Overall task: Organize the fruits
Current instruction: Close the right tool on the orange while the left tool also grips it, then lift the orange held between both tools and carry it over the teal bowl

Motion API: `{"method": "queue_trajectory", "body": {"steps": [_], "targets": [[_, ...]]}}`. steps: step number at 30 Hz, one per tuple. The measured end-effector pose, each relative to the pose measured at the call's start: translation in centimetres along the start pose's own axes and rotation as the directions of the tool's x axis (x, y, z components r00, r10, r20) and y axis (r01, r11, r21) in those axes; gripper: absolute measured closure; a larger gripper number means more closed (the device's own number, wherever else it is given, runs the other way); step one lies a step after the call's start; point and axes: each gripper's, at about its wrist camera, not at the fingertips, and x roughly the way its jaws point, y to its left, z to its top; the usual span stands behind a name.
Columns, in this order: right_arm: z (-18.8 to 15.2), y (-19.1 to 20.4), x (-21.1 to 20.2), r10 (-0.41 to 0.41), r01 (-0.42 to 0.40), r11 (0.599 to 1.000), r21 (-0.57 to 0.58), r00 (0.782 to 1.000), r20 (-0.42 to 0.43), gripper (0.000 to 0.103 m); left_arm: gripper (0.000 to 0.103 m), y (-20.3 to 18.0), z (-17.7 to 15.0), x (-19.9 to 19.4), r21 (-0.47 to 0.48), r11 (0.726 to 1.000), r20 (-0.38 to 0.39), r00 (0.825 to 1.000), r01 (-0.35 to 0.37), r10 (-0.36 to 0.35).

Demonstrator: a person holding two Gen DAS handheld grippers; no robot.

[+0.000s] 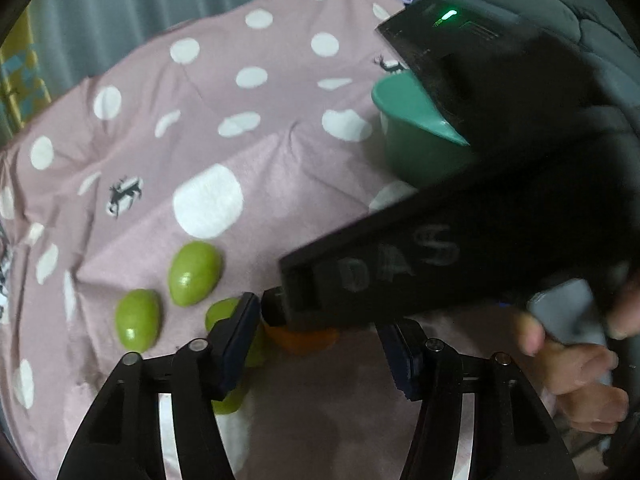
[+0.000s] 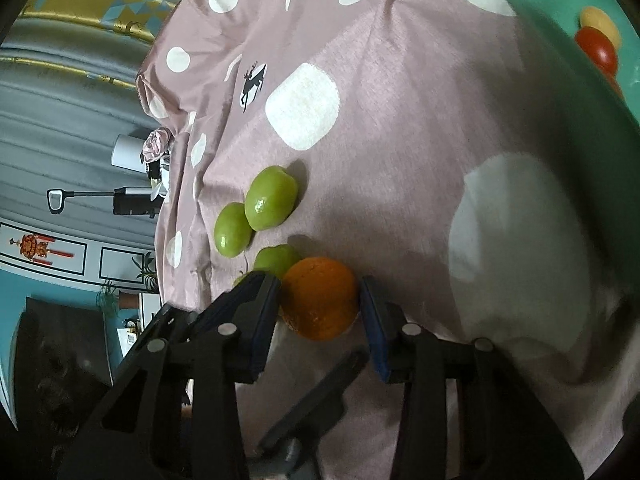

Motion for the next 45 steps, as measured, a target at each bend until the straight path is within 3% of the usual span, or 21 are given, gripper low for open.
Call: {"method": "queue_trajectory", "body": {"steps": [4, 6, 7, 15, 29, 45], "targets": [[0.1, -0.5, -0.8, -0.005, 0.005, 1.000, 0.009, 1.000, 0.002, 0.063, 0.044, 0.8, 0.3, 0.7, -0.022, 1.000, -0.022, 1.000, 0.001, -0.002], [0.1, -0.4, -0.7, -0.001, 0.001, 1.000, 0.000, 1.000, -0.003, 0.062, 0.056, 0.6, 0.5, 1.4, -0.006, 1.000, -0.056, 0.998, 0.000, -0.001], [0.1, -0.4, -0.5, -0.006, 0.006, 1.000, -0.001, 1.000, 0.001, 0.062, 0.057, 0.4, 0.4, 1.5, -0.007, 1.000, -0.058, 0.998, 0.011, -0.011], [0.0, -0.3, -0.5, -0.012, 0.012, 1.000, -0.004, 1.000, 0.018, 0.062, 0.058, 1.1, 0.2, 1.2, -0.054, 0.998, -0.039, 0.998, 0.041, -0.044], [-0.4, 0.7, -6.2, 0.104, -0.100, 0.994, -0.041, 0.986, 0.128, 0.067, 0.058, -0.2, 2.5, -3.7, -0.085, 0.993, 0.127, 0.990, 0.080, -0.068], [-1.0, 0.5, -10.5, 0.195, -0.186, 0.980, -0.063, 0.960, 0.202, 0.068, 0.058, -2.6, 4.5, -6.6, -0.075, 0.994, 0.181, 0.981, 0.078, -0.063]]}}
